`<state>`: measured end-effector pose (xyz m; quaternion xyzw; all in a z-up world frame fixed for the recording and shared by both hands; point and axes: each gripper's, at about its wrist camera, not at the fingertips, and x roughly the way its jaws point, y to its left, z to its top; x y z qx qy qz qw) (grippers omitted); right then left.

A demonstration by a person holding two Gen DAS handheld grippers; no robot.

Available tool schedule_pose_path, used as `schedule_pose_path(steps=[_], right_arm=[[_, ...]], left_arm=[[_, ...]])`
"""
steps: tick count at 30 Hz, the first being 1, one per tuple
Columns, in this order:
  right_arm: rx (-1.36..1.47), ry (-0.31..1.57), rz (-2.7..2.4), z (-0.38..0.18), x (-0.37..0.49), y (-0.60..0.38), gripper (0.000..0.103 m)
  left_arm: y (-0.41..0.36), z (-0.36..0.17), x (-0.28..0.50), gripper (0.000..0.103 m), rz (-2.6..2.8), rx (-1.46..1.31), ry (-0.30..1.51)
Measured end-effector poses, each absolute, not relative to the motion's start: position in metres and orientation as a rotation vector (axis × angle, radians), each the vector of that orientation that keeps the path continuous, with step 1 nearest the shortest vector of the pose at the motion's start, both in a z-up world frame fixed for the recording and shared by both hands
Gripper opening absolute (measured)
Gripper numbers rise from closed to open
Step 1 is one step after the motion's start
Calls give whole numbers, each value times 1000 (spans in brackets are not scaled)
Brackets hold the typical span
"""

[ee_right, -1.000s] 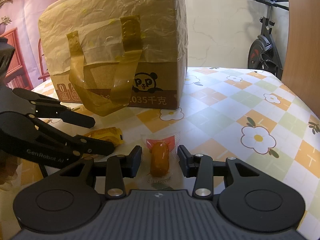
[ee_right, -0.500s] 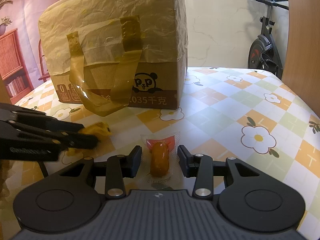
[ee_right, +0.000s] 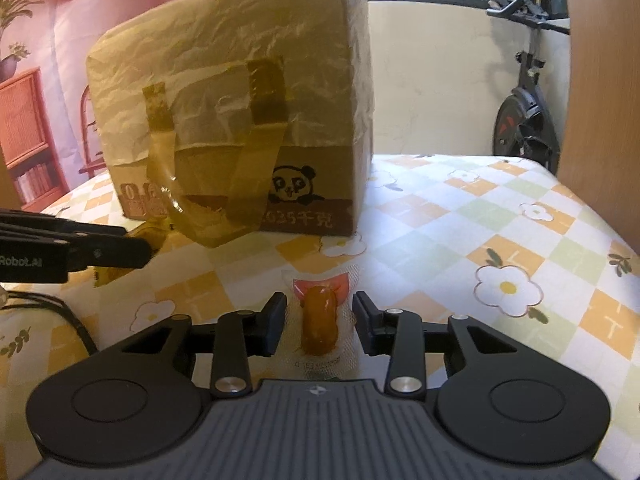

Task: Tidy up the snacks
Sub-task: 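Lift both held snacks up and carry them over the box, then open both grippers to drop the snacks into the box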

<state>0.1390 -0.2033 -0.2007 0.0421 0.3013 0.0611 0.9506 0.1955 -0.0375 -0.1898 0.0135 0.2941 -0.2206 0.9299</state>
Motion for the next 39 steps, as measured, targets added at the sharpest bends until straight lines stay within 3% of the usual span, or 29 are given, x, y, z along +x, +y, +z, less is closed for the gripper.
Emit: schedule_pose_path(steps=[6,13,20,35,37,39], right_arm=[[86,553,114,-175,134,-208,39],[97,348,152,-98,149,-215,39],[69,213,226,-37,189,-208,39],[4,224,269,-51,286,-188,39],[0,236,261,-52,290,-190,39],[2,250,252,-55,292,-193,41]], left_arm=[[-33,-148,198,37,-451,51,480],[-31,-77,206,37,-489,34,309],[-40,-29,240,37,-458,22,257],[-43,-25,310,38,-358,105,360],[-42,-27,313,44,-371,94,376],[-40,-28,315,62,-370,100,377]])
